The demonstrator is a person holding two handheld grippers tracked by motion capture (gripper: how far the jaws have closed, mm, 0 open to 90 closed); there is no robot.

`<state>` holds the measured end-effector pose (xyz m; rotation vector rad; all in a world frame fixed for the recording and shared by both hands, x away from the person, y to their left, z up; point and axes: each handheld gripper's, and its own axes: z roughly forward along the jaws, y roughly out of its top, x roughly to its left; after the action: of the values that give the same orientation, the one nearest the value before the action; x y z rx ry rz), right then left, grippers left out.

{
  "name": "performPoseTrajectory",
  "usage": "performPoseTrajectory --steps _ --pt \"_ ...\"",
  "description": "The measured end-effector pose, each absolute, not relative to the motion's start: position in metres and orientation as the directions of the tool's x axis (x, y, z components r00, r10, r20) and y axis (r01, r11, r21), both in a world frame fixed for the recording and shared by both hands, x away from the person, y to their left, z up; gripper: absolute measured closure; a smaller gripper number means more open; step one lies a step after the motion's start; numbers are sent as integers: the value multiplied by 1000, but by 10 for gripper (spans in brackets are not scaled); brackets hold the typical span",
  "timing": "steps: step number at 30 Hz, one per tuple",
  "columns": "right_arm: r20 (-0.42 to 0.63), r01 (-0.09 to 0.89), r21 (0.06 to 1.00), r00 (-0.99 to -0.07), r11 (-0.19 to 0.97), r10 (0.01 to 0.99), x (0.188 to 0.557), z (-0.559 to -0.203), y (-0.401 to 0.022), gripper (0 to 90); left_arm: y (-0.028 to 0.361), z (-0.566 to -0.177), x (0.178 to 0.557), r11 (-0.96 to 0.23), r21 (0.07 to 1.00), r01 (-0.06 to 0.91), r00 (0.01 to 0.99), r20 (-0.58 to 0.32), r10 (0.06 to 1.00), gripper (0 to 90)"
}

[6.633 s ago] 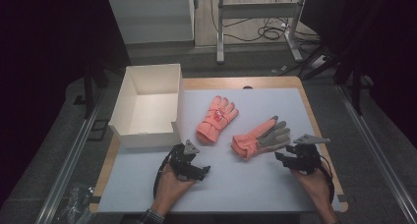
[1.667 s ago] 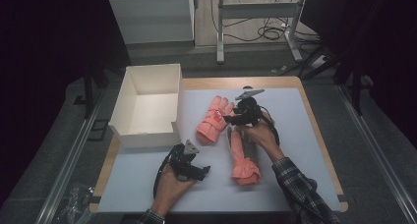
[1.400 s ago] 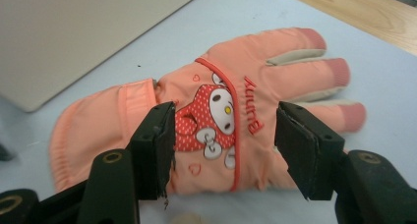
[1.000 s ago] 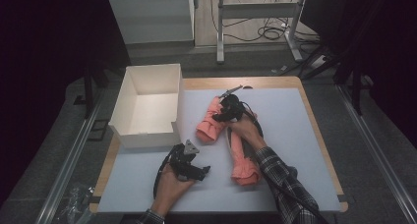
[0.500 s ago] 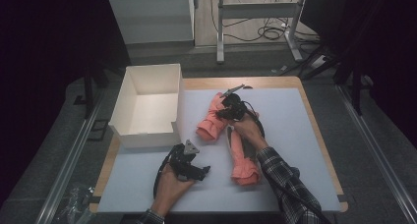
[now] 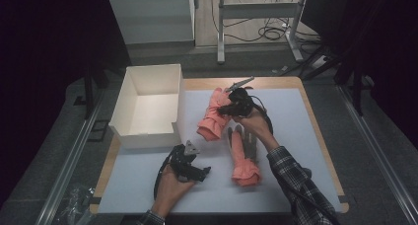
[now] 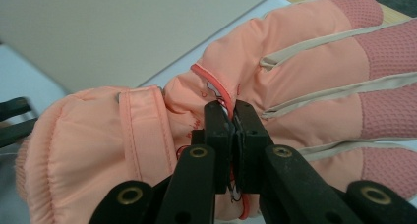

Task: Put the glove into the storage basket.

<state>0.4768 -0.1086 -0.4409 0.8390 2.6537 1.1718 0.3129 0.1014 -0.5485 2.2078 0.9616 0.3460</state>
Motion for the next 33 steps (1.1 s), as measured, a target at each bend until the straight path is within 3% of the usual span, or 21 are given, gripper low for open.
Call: performPoseTrajectory --steps 17,33 --pt "138 357 712 -916 606 377 432 -409 -153 853 101 -548 313 -485 689 538 690 -30 723 10" --pt "122 267 656 -961 706 250 396 -418 -198 850 101 -548 313 -484 690 538 690 -30 723 10"
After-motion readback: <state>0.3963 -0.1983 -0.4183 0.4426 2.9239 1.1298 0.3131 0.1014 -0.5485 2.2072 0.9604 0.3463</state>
